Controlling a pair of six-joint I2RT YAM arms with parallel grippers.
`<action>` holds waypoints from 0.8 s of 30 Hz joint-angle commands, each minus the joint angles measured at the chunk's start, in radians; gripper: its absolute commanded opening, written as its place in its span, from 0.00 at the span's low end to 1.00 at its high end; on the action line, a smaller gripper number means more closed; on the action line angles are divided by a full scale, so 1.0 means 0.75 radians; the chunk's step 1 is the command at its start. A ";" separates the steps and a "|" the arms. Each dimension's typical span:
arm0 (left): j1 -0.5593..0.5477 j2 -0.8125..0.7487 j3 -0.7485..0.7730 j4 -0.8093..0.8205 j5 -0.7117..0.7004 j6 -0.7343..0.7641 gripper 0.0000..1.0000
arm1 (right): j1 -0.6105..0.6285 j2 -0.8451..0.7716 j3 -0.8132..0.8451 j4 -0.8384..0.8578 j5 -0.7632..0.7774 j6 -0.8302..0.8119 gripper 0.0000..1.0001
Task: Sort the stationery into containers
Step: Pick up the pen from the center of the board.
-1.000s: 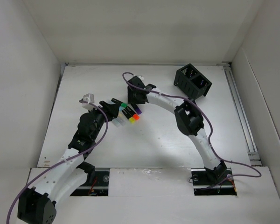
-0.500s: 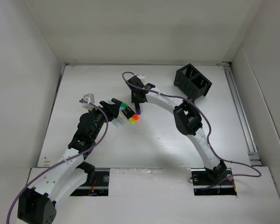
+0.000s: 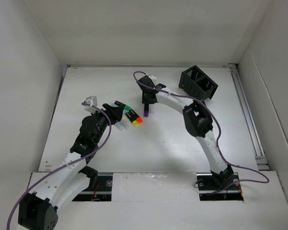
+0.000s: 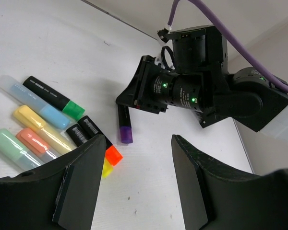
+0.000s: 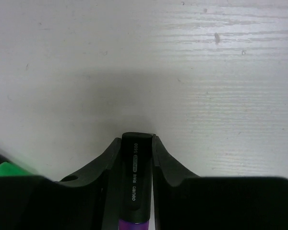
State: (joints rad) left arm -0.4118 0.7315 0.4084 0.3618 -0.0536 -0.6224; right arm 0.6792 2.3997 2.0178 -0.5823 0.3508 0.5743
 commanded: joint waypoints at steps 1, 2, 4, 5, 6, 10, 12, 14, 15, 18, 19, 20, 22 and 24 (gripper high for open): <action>-0.005 -0.004 0.040 0.066 0.018 -0.005 0.54 | -0.022 0.001 -0.029 -0.009 -0.091 -0.003 0.15; -0.005 -0.004 0.040 0.080 0.018 -0.005 0.54 | -0.034 -0.027 -0.046 0.005 -0.110 0.009 0.11; -0.005 -0.004 0.028 0.080 0.018 -0.005 0.54 | -0.051 -0.066 -0.089 0.052 -0.154 0.009 0.09; -0.005 0.010 0.028 0.080 0.018 -0.005 0.54 | -0.051 -0.111 -0.123 0.093 -0.175 0.024 0.09; -0.005 0.011 0.044 0.066 0.018 -0.005 0.54 | -0.071 -0.133 -0.138 0.107 -0.202 0.048 0.09; -0.005 0.025 0.032 0.078 0.031 -0.005 0.54 | -0.120 -0.236 -0.193 0.159 -0.292 0.077 0.09; -0.005 0.025 0.044 0.078 0.031 -0.005 0.54 | -0.137 -0.301 -0.209 0.171 -0.270 0.089 0.08; -0.005 0.025 0.045 0.078 0.045 -0.005 0.54 | -0.153 -0.358 -0.250 0.208 -0.227 0.120 0.07; -0.005 0.025 0.045 0.078 0.045 -0.005 0.54 | -0.193 -0.391 -0.277 0.238 -0.226 0.120 0.07; -0.005 0.051 0.045 0.090 0.059 -0.017 0.54 | -0.283 -0.506 -0.305 0.290 -0.226 0.165 0.07; -0.005 0.051 0.045 0.090 0.059 -0.017 0.54 | -0.308 -0.552 -0.306 0.314 -0.214 0.179 0.07; -0.005 0.064 0.045 0.090 0.059 -0.017 0.54 | -0.337 -0.577 -0.320 0.326 -0.214 0.206 0.07; -0.005 0.080 0.045 0.104 0.071 -0.017 0.54 | -0.430 -0.620 -0.320 0.357 -0.202 0.232 0.07; -0.005 0.092 0.045 0.105 0.071 -0.017 0.54 | -0.500 -0.671 -0.332 0.369 -0.167 0.281 0.07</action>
State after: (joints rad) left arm -0.4118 0.7929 0.4084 0.3782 -0.0212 -0.6296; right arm 0.3801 1.9606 1.7786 -0.3874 0.1802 0.7197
